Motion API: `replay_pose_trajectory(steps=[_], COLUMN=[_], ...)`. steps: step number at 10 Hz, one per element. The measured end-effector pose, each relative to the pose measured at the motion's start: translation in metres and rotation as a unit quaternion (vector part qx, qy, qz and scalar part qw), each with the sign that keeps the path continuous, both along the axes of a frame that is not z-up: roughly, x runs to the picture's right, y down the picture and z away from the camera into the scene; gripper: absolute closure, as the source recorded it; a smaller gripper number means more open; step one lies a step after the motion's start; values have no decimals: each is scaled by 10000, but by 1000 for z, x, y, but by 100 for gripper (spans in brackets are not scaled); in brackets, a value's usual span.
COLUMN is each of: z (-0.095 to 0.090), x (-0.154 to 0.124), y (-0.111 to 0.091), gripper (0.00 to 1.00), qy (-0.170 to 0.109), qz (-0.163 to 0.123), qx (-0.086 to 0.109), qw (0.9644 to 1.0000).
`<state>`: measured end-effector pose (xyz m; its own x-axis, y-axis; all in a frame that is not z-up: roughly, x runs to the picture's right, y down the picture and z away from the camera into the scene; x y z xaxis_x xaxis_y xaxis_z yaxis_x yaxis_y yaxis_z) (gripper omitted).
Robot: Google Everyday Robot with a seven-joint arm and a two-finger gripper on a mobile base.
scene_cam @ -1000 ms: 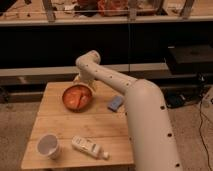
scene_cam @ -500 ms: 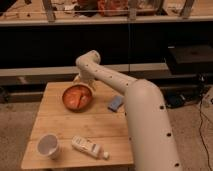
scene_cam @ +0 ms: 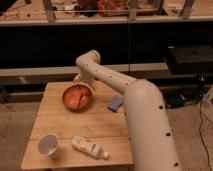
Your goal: Place the pepper in the ceramic bowl
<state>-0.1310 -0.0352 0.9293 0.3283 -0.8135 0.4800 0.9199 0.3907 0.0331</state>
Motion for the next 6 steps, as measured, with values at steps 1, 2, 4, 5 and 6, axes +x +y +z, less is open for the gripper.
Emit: replay_pose_trajectory(steps=[1,2,4,5,6], z=[0,1,1,1,2], x=[0,0,1,0,0], y=[0,0,-1,-1,-1], gripper=[20,20,20,20,20], qy=[-1,-1,-5,-9,-10], qz=[-2,1,0,0,-6], qx=[-3,-4,-9,-9,-13], qw=[10000,10000,10000,10000,10000])
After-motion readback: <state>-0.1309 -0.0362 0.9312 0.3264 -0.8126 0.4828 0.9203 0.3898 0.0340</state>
